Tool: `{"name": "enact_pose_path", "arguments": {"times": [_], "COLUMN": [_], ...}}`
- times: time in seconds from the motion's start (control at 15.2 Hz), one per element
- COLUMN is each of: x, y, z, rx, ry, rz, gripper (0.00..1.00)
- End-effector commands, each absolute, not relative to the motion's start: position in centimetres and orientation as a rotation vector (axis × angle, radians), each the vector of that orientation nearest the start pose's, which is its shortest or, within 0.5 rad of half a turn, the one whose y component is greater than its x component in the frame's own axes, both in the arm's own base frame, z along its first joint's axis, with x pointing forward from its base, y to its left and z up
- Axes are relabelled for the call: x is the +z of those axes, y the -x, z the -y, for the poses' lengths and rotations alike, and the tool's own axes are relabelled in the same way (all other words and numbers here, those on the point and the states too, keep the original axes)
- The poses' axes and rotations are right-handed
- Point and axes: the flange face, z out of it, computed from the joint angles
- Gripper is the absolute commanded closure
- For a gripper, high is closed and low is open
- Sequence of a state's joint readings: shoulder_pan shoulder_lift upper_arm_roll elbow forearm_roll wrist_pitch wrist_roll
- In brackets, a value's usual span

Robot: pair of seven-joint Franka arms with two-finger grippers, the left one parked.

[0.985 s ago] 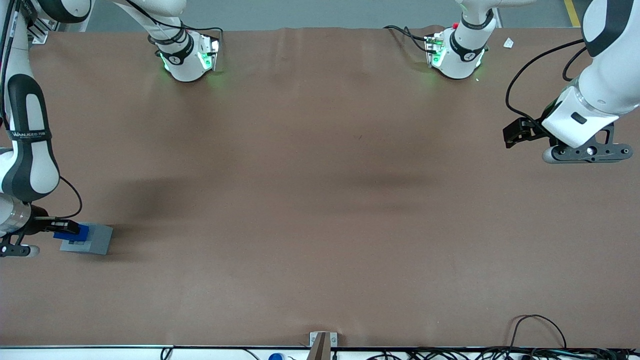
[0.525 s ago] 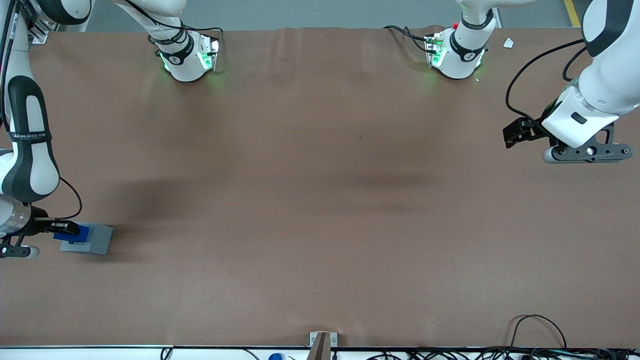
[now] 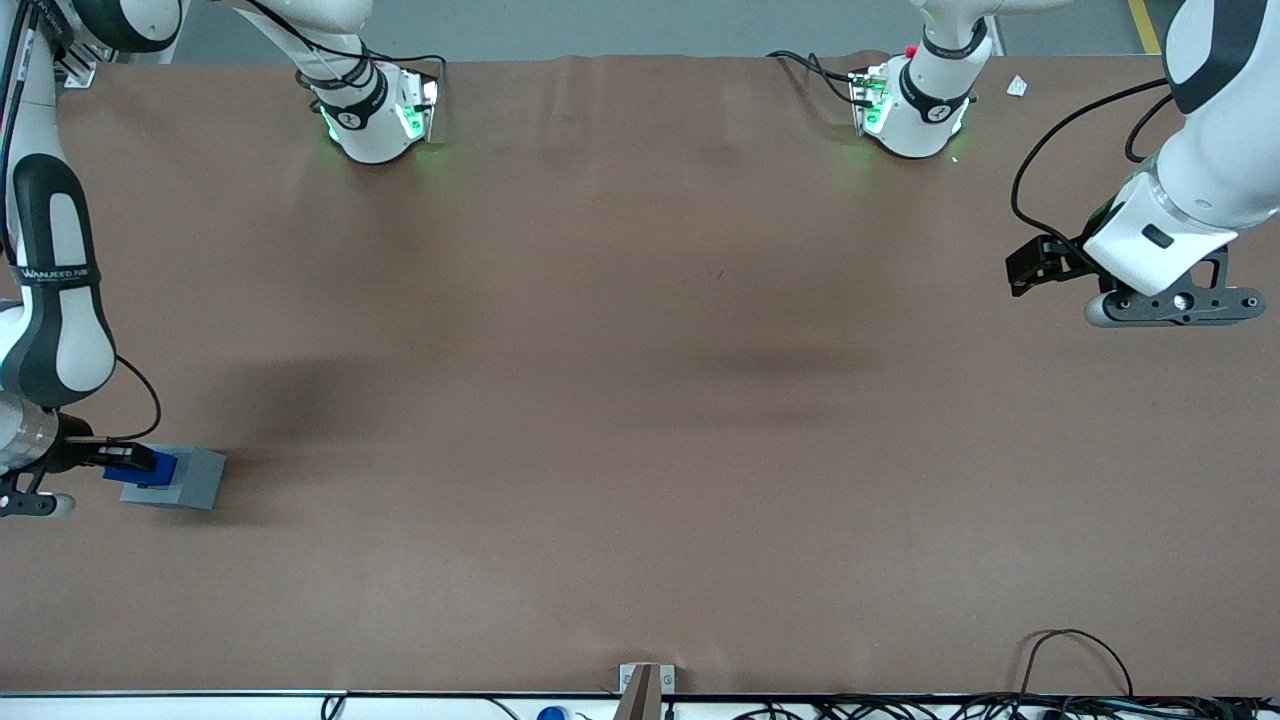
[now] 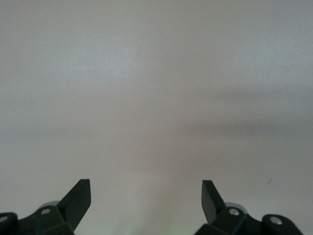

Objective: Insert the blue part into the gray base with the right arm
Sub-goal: 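Lower the blue block into the gray base opening and open gripper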

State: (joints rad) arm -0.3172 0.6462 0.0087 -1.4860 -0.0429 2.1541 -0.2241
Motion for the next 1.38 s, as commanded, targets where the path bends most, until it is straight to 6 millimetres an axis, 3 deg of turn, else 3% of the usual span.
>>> {"name": "enact_pose_path", "arguments": {"times": [0.0,0.53,0.59,0.72,0.79,0.85,0.92,1.05,1.12,1.31], "x": [28.9,28.0,28.2,28.2,28.2,28.0,28.2,28.2,28.3,28.8], "y": [-68.6,-68.8,-68.9,-68.9,-68.9,-68.8,-68.9,-68.9,-68.9,-68.9], "z": [22.4,21.8,21.6,21.6,21.6,21.7,21.6,21.5,21.6,21.4], "rx": [-0.036,-0.031,-0.033,-0.033,-0.034,-0.033,-0.042,-0.046,-0.046,-0.049], "ry": [3.152,3.127,3.128,3.127,3.124,3.114,3.104,3.092,3.092,3.093], "rz": [-0.097,-0.112,-0.112,-0.116,-0.123,-0.136,-0.146,-0.157,-0.157,-0.145], "gripper": [1.0,1.0,0.96,0.74,0.45,0.34,0.3,0.07,0.0,0.0]}}
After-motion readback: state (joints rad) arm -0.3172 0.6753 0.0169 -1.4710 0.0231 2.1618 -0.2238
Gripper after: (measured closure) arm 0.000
